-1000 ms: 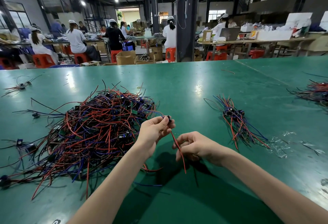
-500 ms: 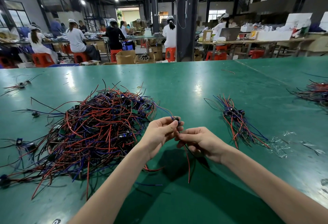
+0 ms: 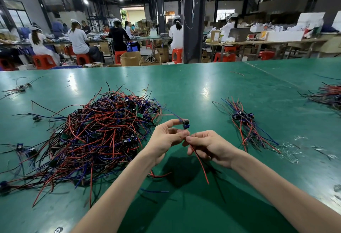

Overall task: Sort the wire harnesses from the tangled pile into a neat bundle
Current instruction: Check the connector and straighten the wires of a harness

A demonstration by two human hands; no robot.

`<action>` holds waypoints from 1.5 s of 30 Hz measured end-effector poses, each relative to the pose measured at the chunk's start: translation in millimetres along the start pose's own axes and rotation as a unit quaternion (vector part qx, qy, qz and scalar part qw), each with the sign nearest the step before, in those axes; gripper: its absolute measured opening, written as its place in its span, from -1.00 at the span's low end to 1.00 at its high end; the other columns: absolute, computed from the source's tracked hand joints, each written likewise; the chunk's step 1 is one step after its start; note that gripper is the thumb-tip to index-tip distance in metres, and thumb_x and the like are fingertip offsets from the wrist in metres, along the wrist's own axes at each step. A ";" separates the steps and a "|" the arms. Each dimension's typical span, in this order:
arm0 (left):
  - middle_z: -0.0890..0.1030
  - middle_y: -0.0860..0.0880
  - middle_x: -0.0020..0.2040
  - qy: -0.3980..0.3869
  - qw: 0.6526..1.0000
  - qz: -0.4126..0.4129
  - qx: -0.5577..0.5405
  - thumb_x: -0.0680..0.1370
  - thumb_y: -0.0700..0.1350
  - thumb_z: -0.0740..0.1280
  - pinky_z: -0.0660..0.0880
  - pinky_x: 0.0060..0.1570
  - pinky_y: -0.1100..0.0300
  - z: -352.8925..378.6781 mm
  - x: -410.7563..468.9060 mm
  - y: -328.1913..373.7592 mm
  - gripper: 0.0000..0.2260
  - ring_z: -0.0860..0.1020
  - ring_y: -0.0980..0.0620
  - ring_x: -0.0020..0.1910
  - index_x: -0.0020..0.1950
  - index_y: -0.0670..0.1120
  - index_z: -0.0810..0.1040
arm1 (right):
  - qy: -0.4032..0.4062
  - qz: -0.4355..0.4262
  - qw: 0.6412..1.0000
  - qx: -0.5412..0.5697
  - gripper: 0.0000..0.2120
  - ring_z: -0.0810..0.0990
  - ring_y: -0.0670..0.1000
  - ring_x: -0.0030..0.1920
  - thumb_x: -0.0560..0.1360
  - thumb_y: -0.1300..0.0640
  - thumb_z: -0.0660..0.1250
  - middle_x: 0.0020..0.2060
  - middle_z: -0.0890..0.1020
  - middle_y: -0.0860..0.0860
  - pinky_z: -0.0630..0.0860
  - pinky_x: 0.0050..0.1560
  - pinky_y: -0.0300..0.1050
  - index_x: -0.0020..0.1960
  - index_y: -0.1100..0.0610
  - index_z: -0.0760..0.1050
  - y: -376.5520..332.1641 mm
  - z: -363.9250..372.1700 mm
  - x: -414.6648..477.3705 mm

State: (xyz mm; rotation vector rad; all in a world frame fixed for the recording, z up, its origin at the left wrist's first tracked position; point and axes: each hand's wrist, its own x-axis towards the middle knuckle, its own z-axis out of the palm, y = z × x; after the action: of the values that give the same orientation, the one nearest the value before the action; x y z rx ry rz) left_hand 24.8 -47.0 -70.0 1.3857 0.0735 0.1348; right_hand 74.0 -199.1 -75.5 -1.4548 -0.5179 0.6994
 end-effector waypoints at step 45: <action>0.60 -0.07 -0.24 0.142 0.988 0.049 0.021 0.49 -0.35 0.37 0.48 -0.29 0.41 -18.9 12.4 -5.5 -0.78 0.55 0.19 -0.32 -0.01 -0.05 0.53 | -0.139 0.010 0.964 -0.226 -0.82 0.35 -0.16 -0.61 0.64 0.28 0.07 -0.44 0.50 -0.05 0.29 -0.54 -0.34 0.01 0.13 0.43 -4.2 34.8 -25.5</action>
State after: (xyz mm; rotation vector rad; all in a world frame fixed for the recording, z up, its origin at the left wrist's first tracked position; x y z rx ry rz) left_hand 34.9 -27.8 -78.5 1.4055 0.2476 0.4154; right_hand 32.1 -192.2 -66.5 -1.7956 -0.9275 0.8446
